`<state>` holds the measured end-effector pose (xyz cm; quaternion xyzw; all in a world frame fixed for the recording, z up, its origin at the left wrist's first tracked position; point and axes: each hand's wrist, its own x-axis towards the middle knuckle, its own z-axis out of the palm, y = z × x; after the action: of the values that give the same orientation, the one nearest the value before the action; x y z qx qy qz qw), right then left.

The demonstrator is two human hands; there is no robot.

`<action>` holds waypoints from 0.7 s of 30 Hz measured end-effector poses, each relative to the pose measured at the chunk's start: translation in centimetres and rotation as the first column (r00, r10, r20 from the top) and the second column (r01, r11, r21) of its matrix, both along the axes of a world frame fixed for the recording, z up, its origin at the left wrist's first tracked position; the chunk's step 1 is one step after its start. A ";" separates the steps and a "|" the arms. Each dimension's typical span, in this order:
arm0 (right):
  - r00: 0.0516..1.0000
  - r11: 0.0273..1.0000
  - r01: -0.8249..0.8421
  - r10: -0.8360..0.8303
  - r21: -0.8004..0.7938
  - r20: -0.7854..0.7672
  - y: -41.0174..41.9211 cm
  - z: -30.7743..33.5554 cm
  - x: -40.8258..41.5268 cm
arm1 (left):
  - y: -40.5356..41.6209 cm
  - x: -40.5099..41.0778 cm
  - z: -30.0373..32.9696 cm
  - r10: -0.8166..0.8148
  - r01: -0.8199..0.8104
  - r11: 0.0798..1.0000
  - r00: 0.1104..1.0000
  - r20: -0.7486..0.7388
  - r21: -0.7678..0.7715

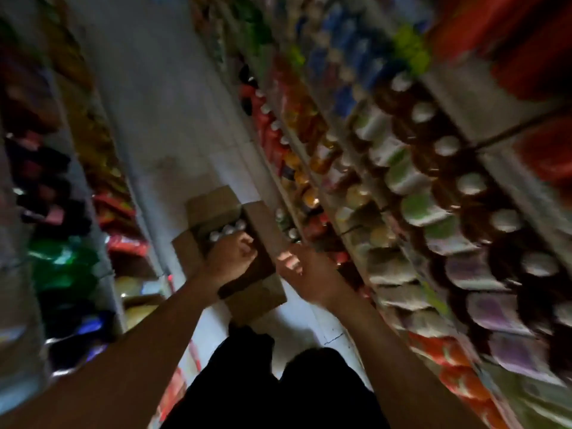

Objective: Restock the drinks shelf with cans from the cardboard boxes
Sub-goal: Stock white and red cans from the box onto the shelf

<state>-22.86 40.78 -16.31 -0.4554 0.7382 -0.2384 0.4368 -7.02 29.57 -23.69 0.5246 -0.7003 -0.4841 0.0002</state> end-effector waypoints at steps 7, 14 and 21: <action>0.981 0.941 -0.186 0.166 0.281 0.097 -6.3 -23.8 7.4 | -3.0 10.2 -17.9 0.351 -0.371 0.921 0.922 0.164 0.114; 0.940 0.928 -0.312 0.333 0.205 -0.076 -13.6 -49.9 10.2 | -4.8 11.8 -37.5 0.367 -0.366 0.930 0.917 0.159 -0.035; 0.838 0.881 -0.467 0.467 0.075 -0.283 -21.1 -64.4 14.2 | -7.2 14.3 -48.0 0.353 -0.276 0.912 0.905 0.237 -0.303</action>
<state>-8.71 19.64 -80.74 -0.6510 0.6616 -0.0538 0.3683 7.26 22.42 -71.67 0.6914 -0.6558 -0.2994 0.0467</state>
